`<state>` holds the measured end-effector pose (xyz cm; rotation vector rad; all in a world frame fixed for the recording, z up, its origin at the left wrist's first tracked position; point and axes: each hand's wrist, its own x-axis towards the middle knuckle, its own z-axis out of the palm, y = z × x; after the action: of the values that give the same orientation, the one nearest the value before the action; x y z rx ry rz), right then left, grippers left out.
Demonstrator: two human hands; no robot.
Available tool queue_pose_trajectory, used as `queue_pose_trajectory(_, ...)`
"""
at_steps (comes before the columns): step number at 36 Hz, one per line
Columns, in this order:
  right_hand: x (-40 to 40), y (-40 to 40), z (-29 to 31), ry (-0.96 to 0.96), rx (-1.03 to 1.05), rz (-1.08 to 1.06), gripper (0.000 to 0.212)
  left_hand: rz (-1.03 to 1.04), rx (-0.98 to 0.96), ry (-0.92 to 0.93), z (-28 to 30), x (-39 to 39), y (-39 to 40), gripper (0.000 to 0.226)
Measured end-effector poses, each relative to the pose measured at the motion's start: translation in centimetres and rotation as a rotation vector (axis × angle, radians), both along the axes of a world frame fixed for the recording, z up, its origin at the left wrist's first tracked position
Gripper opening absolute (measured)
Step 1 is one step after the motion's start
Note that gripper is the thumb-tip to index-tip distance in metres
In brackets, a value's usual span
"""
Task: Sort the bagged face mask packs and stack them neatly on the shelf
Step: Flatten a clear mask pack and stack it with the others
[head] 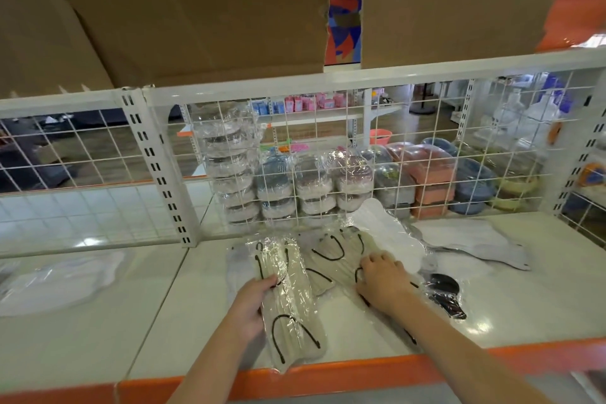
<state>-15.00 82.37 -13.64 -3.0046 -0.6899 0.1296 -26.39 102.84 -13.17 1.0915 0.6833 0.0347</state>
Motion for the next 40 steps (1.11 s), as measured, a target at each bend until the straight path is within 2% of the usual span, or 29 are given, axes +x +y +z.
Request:
queue_pose_trajectory(5, 0.1, 0.6, 0.3, 0.067, 0.251, -0.11, 0.051, 0.016, 0.019, 0.019, -0.1, -0.1, -0.1, 0.035)
queue_pose_trajectory(9, 0.7, 0.3, 1.0, 0.396, 0.597, -0.331, 0.06, 0.02, 0.001, -0.005, -0.2, -0.3, 0.1, 0.027)
queue_pose_trajectory(13, 0.8, -1.0, 1.5, 0.672, 0.94, -0.4, 0.034, 0.014, -0.036, -0.049, 0.0, -0.7, 0.1, 0.022)
queue_pose_trajectory(17, 0.0, -1.1, 2.8, 0.986, 1.441, -0.35, 0.009, 0.019, -0.096, -0.076, 0.1, -0.5, -0.3, 0.023)
queue_pose_trajectory(19, -1.1, -0.6, 3.5, 1.047, 1.541, -0.268, 0.016, 0.037, -0.16, -0.104, 0.4, -0.3, -1.0, 0.028)
queue_pose_trajectory(23, -3.6, 1.1, 3.2, 0.949, 1.363, -0.114, 0.016, 0.003, -0.25, -0.162, 0.5, 0.1, -1.8, 0.061)
queue_pose_trajectory(24, -3.9, 1.4, 2.9, 0.929, 1.332, -0.071, 0.017, -0.016, -0.244, -0.168, 0.6, 0.2, -2.0, 0.064)
queue_pose_trajectory(26, -4.2, 1.8, 2.8, 0.961, 1.382, -0.003, 0.018, -0.022, -0.197, -0.155, 0.8, 0.0, -2.2, 0.055)
queue_pose_trajectory(28, -4.2, 1.7, 3.2, 1.079, 1.528, 0.062, 0.017, 0.0, -0.181, -0.136, 0.7, -0.1, -2.1, 0.043)
queue_pose_trajectory(31, -4.0, 1.5, 4.2, 1.207, 1.649, 0.138, 0.017, 0.011, -0.183, -0.132, 0.5, -0.2, -1.7, 0.044)
queue_pose_trajectory(32, -3.8, 1.5, 4.1, 1.163, 1.585, 0.126, 0.018, 0.005, -0.232, -0.166, 0.2, -0.2, -1.6, 0.049)
queue_pose_trajectory(35, -3.9, 1.9, 3.1, 0.842, 1.18, 0.069, 0.019, -0.013, -0.363, -0.292, 0.2, -0.5, -1.5, 0.075)
queue_pose_trajectory(37, -4.1, 2.3, 2.1, 0.721, 1.072, 0.039, 0.018, -0.014, -0.372, -0.334, 0.6, -0.8, -1.7, 0.088)
queue_pose_trajectory(38, -4.3, 2.5, 1.8, 0.681, 1.051, 0.035, 0.018, -0.006, -0.36, -0.351, 0.7, -1.0, -1.7, 0.089)
queue_pose_trajectory(40, -4.6, 3.1, 1.4, 0.597, 0.985, 0.059, 0.02, -0.011, -0.305, -0.34, 0.9, -1.4, -1.7, 0.074)
